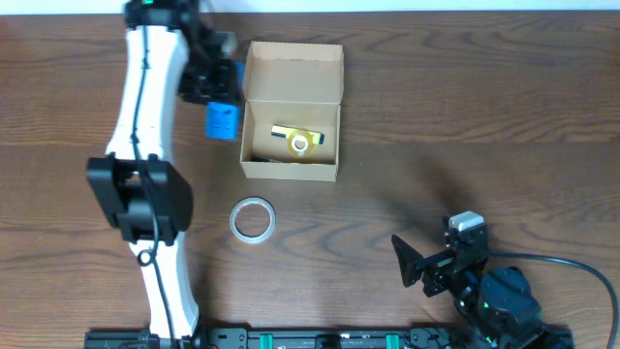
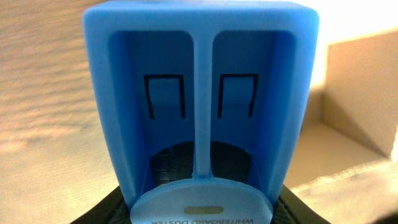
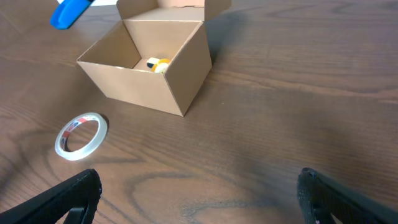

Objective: Pack container
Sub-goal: 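Carry the duster with the left gripper and lower it into the box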

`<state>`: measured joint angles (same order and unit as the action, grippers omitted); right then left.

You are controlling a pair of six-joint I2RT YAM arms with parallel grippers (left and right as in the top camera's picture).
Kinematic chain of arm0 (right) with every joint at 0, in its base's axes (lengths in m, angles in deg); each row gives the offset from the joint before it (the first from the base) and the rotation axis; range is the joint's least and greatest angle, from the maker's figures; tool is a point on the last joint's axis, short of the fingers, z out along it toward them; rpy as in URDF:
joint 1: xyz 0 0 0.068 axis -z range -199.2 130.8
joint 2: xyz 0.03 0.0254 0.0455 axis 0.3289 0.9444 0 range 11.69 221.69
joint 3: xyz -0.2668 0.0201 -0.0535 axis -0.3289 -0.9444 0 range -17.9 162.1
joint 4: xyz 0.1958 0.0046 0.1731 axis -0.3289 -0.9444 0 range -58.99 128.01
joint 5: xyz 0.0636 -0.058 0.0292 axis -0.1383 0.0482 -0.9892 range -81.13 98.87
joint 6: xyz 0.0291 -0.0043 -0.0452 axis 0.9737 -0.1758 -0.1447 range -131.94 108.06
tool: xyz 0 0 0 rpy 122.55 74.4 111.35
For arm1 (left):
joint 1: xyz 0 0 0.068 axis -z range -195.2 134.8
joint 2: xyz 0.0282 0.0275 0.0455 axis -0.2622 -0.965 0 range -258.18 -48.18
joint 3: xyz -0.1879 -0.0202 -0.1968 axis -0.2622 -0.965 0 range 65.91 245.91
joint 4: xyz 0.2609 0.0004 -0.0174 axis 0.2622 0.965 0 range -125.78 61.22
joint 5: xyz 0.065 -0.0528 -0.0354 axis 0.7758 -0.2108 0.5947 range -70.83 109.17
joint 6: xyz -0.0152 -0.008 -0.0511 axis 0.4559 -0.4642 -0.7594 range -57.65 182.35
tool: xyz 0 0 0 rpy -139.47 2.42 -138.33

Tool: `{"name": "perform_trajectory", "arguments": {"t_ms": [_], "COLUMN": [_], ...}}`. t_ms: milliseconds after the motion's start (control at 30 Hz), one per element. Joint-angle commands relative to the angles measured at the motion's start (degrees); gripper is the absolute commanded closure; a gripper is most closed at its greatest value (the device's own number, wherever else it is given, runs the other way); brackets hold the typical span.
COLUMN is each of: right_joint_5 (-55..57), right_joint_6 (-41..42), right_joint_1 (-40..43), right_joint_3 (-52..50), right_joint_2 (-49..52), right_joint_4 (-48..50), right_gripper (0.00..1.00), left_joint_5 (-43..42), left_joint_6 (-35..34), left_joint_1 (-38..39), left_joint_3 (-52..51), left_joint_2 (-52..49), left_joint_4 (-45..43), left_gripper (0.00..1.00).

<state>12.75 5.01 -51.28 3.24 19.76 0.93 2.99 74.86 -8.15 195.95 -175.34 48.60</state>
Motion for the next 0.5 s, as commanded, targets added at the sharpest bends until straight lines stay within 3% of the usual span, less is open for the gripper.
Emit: {"name": "perform_trajectory", "arguments": {"t_ms": [0,233,467], "right_joint_5": [0.39,0.39,0.39], "right_joint_6": [0.61,0.61,0.63], "right_joint_1": [0.39,0.39,0.39], "right_joint_3": [-0.15,-0.15,-0.15], "right_joint_2": [-0.31,-0.31,-0.31], "right_joint_4": [0.00,0.00,0.00], "right_gripper": [0.01,0.01,0.01], "left_joint_5": [1.92,13.86,10.21], "left_joint_6": [8.76,12.31,15.21], "left_joint_1": [5.09,13.38,14.82], "left_joint_3": [1.27,1.25,0.44], "left_joint_2": [1.49,1.46,1.44], "left_joint_4": [1.09,0.20,-1.99], "left_gripper": [0.69,0.69,0.67]}}
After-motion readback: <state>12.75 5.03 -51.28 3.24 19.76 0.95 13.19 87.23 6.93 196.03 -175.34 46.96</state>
